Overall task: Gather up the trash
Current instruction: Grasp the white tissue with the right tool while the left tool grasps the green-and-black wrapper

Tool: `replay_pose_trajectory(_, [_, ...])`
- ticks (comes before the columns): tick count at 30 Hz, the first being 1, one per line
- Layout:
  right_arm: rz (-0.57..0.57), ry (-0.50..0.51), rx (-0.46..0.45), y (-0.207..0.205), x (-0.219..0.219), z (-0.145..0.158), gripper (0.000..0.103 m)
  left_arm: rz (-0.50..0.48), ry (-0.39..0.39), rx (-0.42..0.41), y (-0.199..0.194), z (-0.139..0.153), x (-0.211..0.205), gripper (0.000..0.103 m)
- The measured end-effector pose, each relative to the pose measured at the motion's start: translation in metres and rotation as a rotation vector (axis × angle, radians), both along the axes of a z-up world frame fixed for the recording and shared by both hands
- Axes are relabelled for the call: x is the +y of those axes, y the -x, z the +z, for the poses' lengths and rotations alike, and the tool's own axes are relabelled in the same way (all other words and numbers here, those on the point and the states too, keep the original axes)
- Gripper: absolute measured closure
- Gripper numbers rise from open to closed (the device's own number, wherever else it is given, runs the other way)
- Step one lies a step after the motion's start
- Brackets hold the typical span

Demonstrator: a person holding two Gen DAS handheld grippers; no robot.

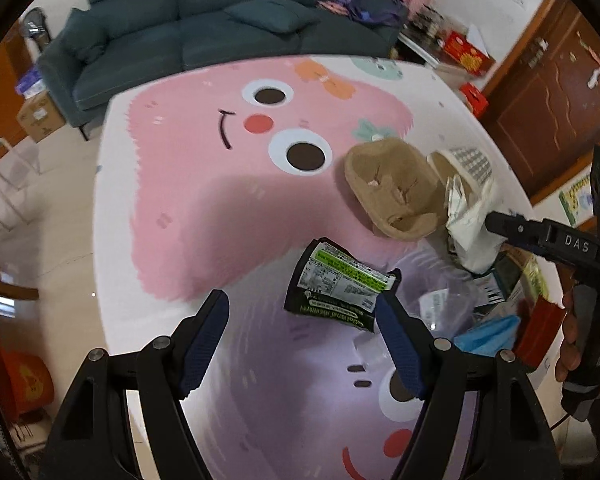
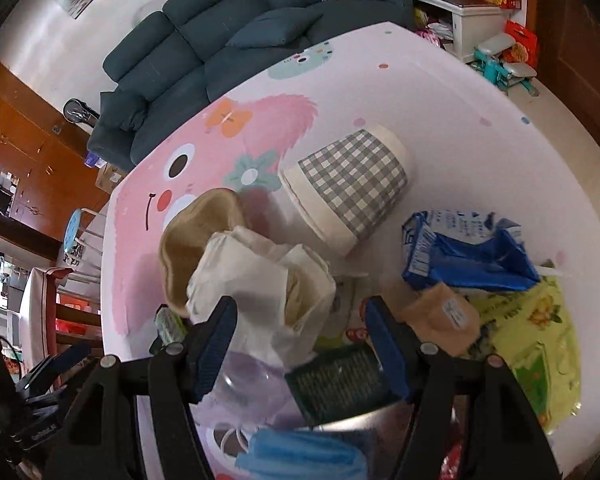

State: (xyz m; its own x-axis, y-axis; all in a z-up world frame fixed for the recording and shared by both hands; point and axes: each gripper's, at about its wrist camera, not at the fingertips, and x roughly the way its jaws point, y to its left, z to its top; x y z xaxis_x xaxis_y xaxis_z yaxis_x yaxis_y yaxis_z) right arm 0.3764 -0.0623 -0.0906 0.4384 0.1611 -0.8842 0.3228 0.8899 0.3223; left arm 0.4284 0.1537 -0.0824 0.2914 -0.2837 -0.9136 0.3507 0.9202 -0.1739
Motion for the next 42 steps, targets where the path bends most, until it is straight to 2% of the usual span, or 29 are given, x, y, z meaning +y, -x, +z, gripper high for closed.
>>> replay_pose_trajectory(1, [0.005, -0.006, -0.001, -0.001, 0.001, -0.002, 0.048, -0.021, 0.004, 0.021, -0.005, -0.007, -0.003, 0.029])
replay_pose_trajectory(3, [0.028, -0.041, 0.002, -0.002, 0.002, -0.009, 0.074, -0.049, 0.010, 0.054, -0.011, -0.017, -0.008, 0.029])
replay_pose_trajectory(6, [0.032, -0.063, -0.007, 0.001, 0.004, -0.014, 0.074, -0.066, 0.013, 0.109, -0.020, -0.029, -0.014, 0.029])
replay_pose_trajectory(8, [0.036, -0.060, -0.020, 0.004, 0.006, -0.013, 0.075, -0.041, 0.031, 0.158, -0.026, -0.034, -0.015, 0.029])
replay_pose_trajectory(11, [0.050, -0.061, -0.026, 0.007, 0.009, -0.012, 0.077, 0.068, 0.068, 0.234, -0.031, -0.041, -0.008, 0.029])
replay_pose_trajectory(15, [0.068, -0.030, -0.041, 0.012, 0.015, -0.006, 0.077, 0.213, 0.122, 0.268, -0.033, -0.041, 0.001, 0.029])
replay_pose_trajectory(17, [0.057, -0.021, -0.041, 0.012, 0.014, -0.005, 0.078, 0.255, 0.142, 0.268, -0.032, -0.039, 0.000, 0.029])
replay_pose_trajectory(21, [0.014, -0.001, -0.072, 0.011, 0.012, 0.004, 0.078, 0.307, 0.126, 0.253, -0.033, -0.038, -0.008, 0.029])
replay_pose_trajectory(28, [-0.005, 0.007, -0.128, 0.009, 0.016, 0.019, 0.079, 0.494, 0.089, 0.334, -0.036, -0.053, -0.008, 0.029])
replay_pose_trajectory(32, [-0.007, 0.005, -0.130, 0.012, 0.017, 0.020, 0.079, 0.517, 0.048, 0.362, -0.039, -0.061, -0.019, 0.029])
replay_pose_trajectory(38, [-0.025, -0.014, -0.117, 0.021, 0.013, 0.015, 0.078, 0.501, -0.008, 0.394, -0.037, -0.069, -0.039, 0.038])
replay_pose_trajectory(40, [-0.026, -0.020, -0.118, 0.024, 0.012, 0.014, 0.078, 0.494, -0.001, 0.387, -0.036, -0.068, -0.041, 0.055])
replay_pose_trajectory(41, [-0.026, -0.023, -0.119, 0.026, 0.012, 0.014, 0.078, 0.483, 0.011, 0.386, -0.035, -0.067, -0.041, 0.071])
replay_pose_trajectory(42, [-0.026, -0.026, -0.121, 0.028, 0.012, 0.015, 0.078, 0.466, 0.003, 0.388, -0.035, -0.067, -0.042, 0.072])
